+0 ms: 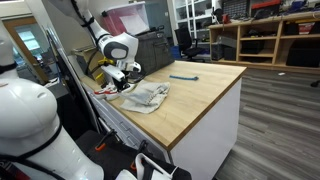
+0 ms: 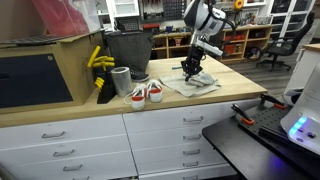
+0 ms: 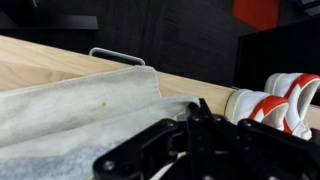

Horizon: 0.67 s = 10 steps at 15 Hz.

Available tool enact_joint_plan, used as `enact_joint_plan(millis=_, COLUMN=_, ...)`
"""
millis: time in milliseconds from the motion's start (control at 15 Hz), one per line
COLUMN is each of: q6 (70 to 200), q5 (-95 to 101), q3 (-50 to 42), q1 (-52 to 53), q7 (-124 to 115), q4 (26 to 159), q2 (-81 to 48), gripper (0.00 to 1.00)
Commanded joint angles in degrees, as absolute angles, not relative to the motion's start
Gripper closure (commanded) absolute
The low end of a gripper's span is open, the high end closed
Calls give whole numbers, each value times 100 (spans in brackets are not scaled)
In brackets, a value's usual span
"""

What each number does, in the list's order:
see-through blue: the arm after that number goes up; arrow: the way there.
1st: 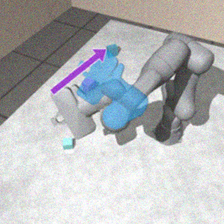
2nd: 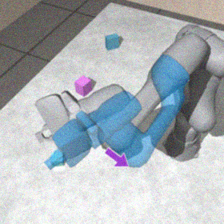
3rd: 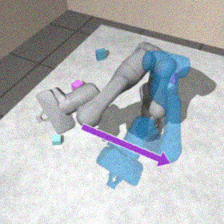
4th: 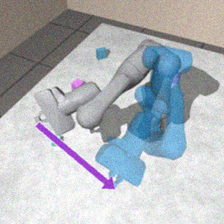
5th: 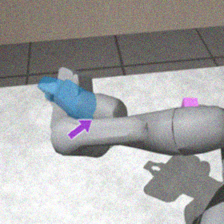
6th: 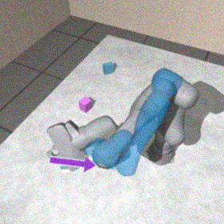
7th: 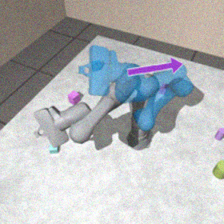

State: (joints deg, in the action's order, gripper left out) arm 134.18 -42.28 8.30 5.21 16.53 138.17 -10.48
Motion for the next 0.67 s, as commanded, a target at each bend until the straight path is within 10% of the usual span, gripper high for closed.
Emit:
enact_joint_plan(millis=0, q6=13378, q5=-4001, q3=835, q1=518, q7=1641, q4=14012, q2=-1101, gripper=99)
enact_joint_plan(millis=600, q6=14132, q5=-4031, q3=1116, q1=542, q7=1752, q4=14093, q2=-1731, gripper=99)
